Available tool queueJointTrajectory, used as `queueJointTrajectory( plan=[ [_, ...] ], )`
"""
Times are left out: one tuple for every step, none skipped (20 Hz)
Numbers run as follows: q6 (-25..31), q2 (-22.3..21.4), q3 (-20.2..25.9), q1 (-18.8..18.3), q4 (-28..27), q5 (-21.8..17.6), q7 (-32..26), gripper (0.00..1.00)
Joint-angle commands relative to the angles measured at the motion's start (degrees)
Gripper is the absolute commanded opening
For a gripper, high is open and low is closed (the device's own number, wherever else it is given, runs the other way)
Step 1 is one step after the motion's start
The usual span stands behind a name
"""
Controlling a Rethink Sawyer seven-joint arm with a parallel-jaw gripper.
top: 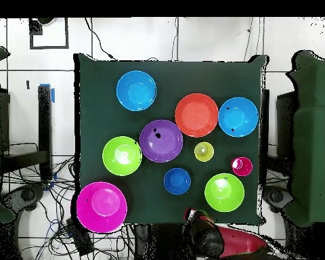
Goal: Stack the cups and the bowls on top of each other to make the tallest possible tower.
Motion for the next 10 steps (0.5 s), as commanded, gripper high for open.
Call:
queueJointTrajectory(
  plan=[
    [-3.19, 2.28, 2.65, 1.72, -6.57, 0.12, 5.62, 1.00],
    [-3.21, 2.22, 2.72, 1.59, -6.56, 0.09, 5.57, 1.00],
    [-2.91, 1.89, 3.01, 1.30, -6.54, 0.10, 5.44, 1.00],
    [-2.82, 1.78, 3.07, 1.27, -6.52, 0.13, 5.43, 1.00],
    [-2.74, 1.68, 3.12, 1.24, -6.50, 0.15, 5.41, 1.00],
    [-2.65, 1.57, 3.17, 1.21, -6.48, 0.18, 5.40, 1.00],
    [-2.44, 1.30, 3.33, 1.04, -6.38, 0.09, 5.27, 1.00],
    [-2.16, 1.02, 3.45, 0.91, -6.17, 0.10, 5.23, 1.00],
    [-1.88, 0.73, 3.56, 0.78, -5.97, 0.10, 5.18, 1.00],
    [-1.60, 0.45, 3.68, 0.65, -5.77, 0.11, 5.13, 1.00]
  ],
)
